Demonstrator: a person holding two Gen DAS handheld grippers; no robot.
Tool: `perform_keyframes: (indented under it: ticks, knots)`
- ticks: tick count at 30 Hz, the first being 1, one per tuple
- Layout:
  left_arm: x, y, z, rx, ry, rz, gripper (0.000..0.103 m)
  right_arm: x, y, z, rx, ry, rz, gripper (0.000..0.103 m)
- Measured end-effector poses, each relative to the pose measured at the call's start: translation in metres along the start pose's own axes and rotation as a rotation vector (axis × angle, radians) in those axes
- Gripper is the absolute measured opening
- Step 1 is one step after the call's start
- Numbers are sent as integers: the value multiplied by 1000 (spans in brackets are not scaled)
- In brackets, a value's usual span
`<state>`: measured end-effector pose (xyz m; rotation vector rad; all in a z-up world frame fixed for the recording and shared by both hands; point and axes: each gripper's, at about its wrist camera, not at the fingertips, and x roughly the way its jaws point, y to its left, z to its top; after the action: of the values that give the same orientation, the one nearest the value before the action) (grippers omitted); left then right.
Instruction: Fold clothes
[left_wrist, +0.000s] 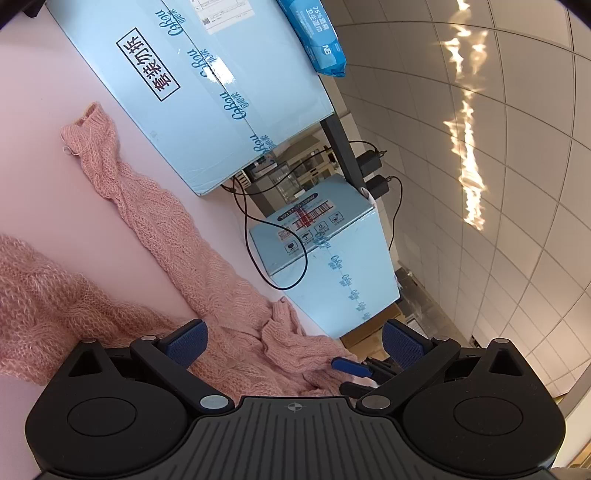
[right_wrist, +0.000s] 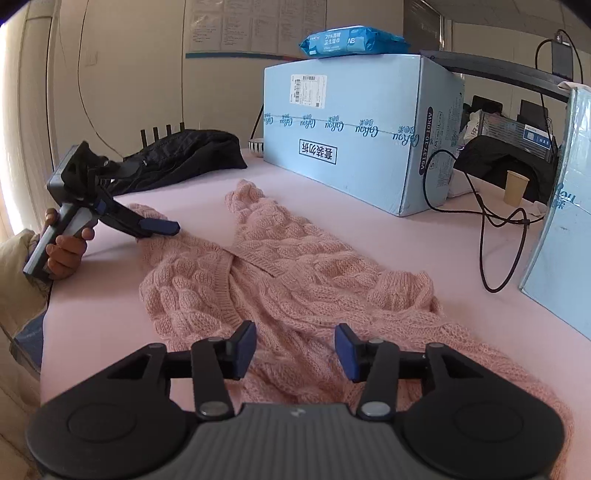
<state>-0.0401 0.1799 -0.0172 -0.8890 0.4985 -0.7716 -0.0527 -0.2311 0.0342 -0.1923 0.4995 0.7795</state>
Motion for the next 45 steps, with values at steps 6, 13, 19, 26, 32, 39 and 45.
perform_keyframes:
  ticks: [6,13,19,26,32,39,45]
  knots:
    - [-1,-1,0,0,0,-1,102,39,-24,21,258,26,53,80]
    - [-4,-1,0,-4,-16,12,102,57,-40,4,463,71,50,75]
    - [-40,-37,-17,98,-79,32,102,-42,-29,-13,539,-213,63,84]
    - [-92,-65,-43,97,-129,232,103,-112,-16,-59,659,-273,-8,84]
    - [-106,-36,-24,-106,-238,534,103,-115,-25,-95,860,-240,-48,84]
    - [-76,-23,8,-92,-206,671,103,-132,-19,-121,967,-249,-248,84]
    - [-63,-22,15,-54,-155,682,102,-133,-40,-138,1172,-176,-312,84]
